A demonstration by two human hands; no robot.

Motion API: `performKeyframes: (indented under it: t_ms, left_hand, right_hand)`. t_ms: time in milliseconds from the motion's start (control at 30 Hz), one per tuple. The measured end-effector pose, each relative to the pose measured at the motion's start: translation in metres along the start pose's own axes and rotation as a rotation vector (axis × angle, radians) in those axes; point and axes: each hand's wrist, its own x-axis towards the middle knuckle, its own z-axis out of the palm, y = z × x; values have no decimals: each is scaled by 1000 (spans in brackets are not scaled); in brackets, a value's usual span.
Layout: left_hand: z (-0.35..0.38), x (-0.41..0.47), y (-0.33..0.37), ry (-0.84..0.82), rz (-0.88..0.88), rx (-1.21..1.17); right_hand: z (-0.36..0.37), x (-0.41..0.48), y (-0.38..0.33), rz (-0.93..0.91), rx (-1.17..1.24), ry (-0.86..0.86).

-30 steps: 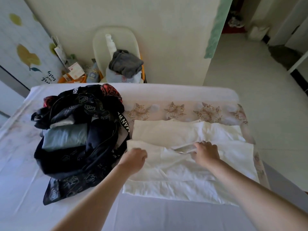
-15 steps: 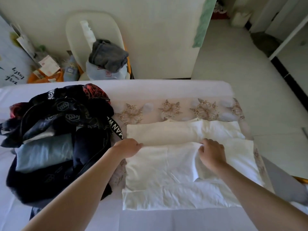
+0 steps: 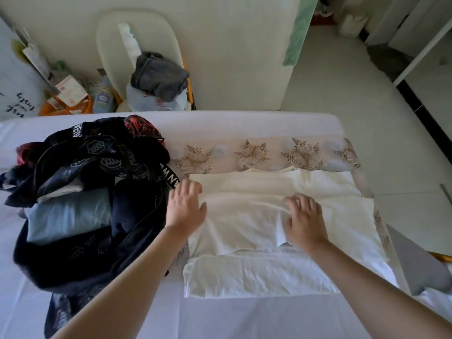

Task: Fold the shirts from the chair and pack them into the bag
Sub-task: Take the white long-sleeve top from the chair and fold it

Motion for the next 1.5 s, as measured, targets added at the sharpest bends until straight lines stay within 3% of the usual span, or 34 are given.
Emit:
performKeyframes:
  t_ms: [100, 167, 267, 367, 467, 567, 633, 733, 900, 967, 1067, 1167, 1300, 1400, 1500]
  left_hand:
    - [8, -44, 15, -160, 256, -7]
    - [15, -73, 18, -301, 237, 90]
    - [13, -97, 16, -415, 87, 72]
    - [1, -104, 14, -312, -5, -40]
    - [-14, -110, 8, -215, 4, 36]
    - [-26, -118, 9, -570, -42, 264]
    - [-33, -117, 14, -794, -92, 287]
    - [-38, -98, 25, -685, -88, 249]
    - [-20, -42, 24, -256, -16, -16]
    - [-11, -19, 20, -275, -45, 28]
    - [-5, 11, 10, -475, -160, 61]
    - [-5, 26, -1, -522, -75, 101]
    - [-7, 22, 0, -508, -48, -210]
    - [-9, 14, 6, -577, -100, -368]
    - [-12, 5, 12, -567, -68, -311]
  right_hand:
    - [0, -29, 1, -172, 48, -176]
    - [1, -46, 7, -193, 46, -266]
    - [-3, -62, 10, -135, 40, -259]
    - [-6, -60, 12, -157, 104, -209]
    - [-13, -54, 13, -130, 176, -164]
    - [-17, -60, 17, -182, 204, -148]
    - [-22, -63, 20, -221, 225, -229]
    - [-20, -57, 23, -184, 232, -307]
    - [-14, -21, 30, 11, 224, -133]
    - [-17, -4, 32, 17, 152, -179]
    - [-19, 16, 35, 41, -77, -319]
    - [-17, 22, 36, 33, -204, -328]
    - [-8, 15, 38, -144, -78, -135]
    - [-9, 7, 38, -237, 101, -162]
    - [-11, 1, 37, -206, 165, -210]
